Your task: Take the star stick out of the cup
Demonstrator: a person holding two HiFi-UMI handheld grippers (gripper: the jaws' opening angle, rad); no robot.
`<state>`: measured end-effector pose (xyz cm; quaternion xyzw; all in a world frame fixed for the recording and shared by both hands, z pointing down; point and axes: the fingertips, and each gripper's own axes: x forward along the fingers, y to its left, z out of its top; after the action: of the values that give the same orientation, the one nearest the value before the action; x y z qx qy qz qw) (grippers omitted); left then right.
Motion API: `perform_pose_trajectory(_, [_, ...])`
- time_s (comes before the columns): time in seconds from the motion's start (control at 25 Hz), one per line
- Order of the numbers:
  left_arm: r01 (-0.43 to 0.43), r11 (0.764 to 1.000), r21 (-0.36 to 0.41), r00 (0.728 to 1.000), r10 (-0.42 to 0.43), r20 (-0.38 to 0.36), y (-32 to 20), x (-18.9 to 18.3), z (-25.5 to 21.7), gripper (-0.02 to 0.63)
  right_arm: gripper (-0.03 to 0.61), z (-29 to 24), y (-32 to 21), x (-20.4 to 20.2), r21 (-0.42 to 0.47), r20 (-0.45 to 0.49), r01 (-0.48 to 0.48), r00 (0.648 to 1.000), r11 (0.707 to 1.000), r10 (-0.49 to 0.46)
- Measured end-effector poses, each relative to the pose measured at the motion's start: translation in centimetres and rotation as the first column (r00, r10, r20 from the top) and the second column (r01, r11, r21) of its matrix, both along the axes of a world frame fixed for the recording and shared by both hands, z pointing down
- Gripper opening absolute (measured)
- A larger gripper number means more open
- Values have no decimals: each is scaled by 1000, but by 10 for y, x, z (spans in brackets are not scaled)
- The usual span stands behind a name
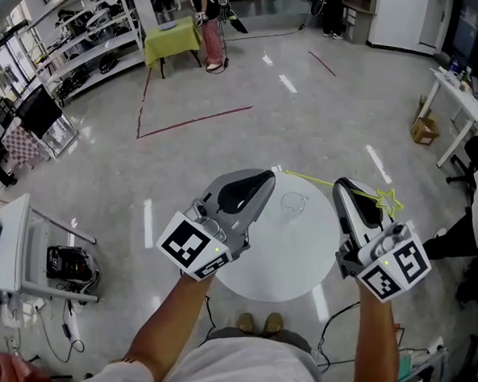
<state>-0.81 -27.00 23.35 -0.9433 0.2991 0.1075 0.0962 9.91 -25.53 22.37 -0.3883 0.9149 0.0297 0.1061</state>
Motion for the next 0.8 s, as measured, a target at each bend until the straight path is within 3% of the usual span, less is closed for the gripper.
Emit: perform_pose_trajectory(0.8, [-3,1000,-15,1000,3,3,8,5,3,15,20,6,8,-2,-8,-15,10,1000,1000,-10])
